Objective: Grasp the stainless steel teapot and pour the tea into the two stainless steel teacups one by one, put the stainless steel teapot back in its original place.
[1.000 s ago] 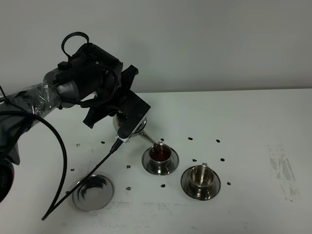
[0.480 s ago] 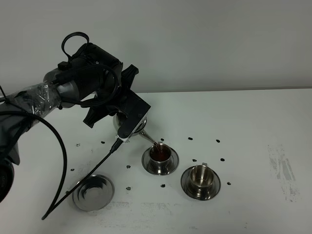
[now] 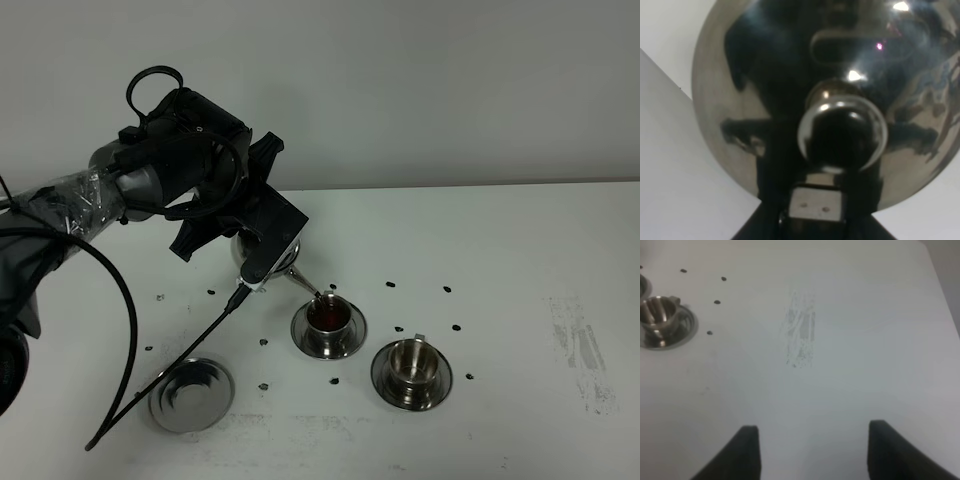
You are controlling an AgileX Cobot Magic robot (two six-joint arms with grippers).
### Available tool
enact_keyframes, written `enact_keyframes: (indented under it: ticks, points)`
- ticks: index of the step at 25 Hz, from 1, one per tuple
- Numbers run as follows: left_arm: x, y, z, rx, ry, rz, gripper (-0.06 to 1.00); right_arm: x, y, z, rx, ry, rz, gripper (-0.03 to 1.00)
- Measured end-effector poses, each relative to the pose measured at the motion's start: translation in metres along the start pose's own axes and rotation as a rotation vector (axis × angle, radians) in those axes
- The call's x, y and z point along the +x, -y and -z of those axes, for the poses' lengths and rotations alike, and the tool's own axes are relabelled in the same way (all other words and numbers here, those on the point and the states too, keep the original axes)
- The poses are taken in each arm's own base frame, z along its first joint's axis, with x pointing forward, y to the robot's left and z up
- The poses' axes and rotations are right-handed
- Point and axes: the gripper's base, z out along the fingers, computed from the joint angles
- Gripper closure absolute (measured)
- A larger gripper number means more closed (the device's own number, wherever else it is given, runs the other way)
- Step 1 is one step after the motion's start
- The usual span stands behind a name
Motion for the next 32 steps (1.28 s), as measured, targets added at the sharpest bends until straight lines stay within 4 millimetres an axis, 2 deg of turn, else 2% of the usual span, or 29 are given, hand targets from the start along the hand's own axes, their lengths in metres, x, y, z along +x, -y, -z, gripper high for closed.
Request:
enact_keyframes:
  ticks: [8, 20, 28, 32]
  points:
    - [-0.0002, 0.0009, 0.0, 0.01, 0.002, 0.013, 0.68, 0.0, 0.0, 0.0, 0.0, 0.0, -0.001, 0.48]
    - [-0.0025, 0.0064, 0.0003, 0.073, 0.021, 0.166, 0.68, 0.0, 0.0, 0.0, 0.0, 0.0, -0.001, 0.48]
    - [-0.0065, 0.0065, 0.0005, 0.086, 0.054, 0.448, 0.68, 0.0, 0.0, 0.0, 0.0, 0.0, 0.0, 0.48]
    - [-0.0099, 0.0072, 0.0008, 0.112, 0.079, 0.65, 0.68, 0.0, 0.0, 0.0, 0.0, 0.0, 0.0, 0.48]
